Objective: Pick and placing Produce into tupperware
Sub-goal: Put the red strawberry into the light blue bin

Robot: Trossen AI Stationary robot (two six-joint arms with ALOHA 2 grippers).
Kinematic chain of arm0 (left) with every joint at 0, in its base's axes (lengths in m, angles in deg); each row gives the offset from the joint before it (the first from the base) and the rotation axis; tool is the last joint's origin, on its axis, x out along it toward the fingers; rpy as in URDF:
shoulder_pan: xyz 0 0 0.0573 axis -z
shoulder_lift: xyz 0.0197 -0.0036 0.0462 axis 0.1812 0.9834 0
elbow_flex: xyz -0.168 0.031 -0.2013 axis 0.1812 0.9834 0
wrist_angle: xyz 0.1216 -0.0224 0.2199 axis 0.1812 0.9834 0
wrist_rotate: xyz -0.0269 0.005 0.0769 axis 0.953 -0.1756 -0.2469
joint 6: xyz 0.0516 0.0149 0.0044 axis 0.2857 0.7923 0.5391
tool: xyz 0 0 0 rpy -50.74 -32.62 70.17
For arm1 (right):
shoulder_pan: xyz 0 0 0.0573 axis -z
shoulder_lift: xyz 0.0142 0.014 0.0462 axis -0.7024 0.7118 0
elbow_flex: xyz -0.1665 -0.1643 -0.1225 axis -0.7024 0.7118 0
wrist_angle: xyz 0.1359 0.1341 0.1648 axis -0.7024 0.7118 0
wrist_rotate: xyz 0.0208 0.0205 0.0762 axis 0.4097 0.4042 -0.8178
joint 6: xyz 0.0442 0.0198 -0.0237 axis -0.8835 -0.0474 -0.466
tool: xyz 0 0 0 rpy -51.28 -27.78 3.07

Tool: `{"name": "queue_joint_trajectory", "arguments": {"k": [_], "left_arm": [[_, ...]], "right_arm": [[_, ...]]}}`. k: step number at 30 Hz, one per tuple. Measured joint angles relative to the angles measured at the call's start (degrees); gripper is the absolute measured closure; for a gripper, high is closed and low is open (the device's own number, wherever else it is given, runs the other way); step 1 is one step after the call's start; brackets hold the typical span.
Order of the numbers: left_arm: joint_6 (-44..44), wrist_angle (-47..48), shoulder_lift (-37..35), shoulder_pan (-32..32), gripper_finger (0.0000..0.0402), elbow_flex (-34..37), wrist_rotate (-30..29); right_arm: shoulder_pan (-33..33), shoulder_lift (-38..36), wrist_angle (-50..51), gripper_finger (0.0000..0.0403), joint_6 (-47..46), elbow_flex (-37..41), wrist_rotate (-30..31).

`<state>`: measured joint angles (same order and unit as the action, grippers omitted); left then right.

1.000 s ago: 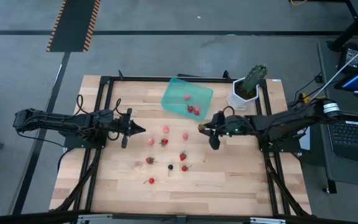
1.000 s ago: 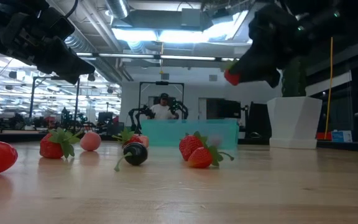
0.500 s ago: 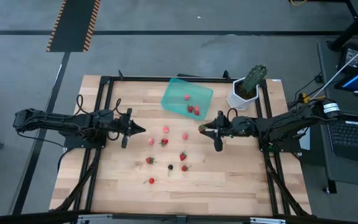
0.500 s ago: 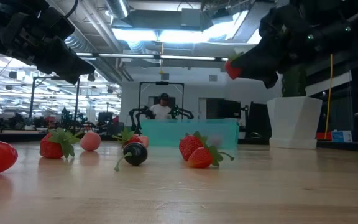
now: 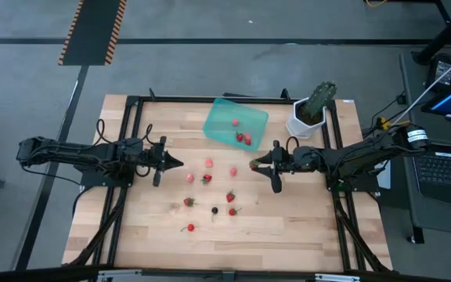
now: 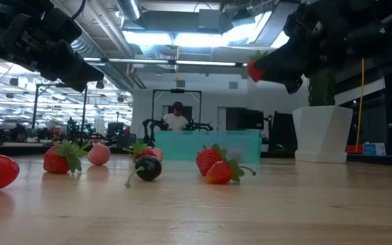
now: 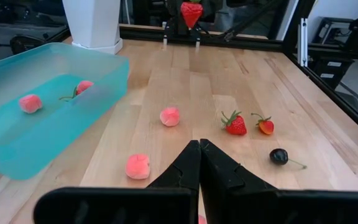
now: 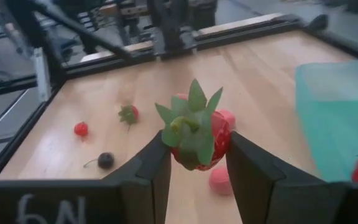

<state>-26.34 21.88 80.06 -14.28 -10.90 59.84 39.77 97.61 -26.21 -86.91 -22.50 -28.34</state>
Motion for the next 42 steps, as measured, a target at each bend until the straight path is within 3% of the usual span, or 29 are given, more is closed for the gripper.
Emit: {"name": "queue_joint_trajectory", "arguments": {"k": [11, 22, 27, 36, 42], "left_arm": [[0.02, 0.05, 0.00, 0.00, 0.0401, 0.00, 0.02], [0.17, 0.05, -0.02, 0.01, 0.0401, 0.00, -1.25], [0.17, 0.05, -0.02, 0.00, 0.0401, 0.00, -1.38], [0.20, 0.09, -0.02, 0.00, 0.0401, 0.00, -1.44], [0.22, 0.09, -0.02, 0.00, 0.0401, 0.00, -1.46]], "right_arm": [[0.11, 0.00, -0.03, 0.0271, -3.08, 0.00, 15.63], [4.64, 1.14, 3.01, 0.0271, -7.39, -0.22, 19.34], [7.23, 6.40, 5.02, 0.0271, -5.98, -3.92, 19.38], [13.49, 15.77, 21.07, 0.0271, -2.94, -17.62, 16.01], [19.30, 16.24, 41.02, 0.0271, -2.96, -27.44, 10.10]]}}
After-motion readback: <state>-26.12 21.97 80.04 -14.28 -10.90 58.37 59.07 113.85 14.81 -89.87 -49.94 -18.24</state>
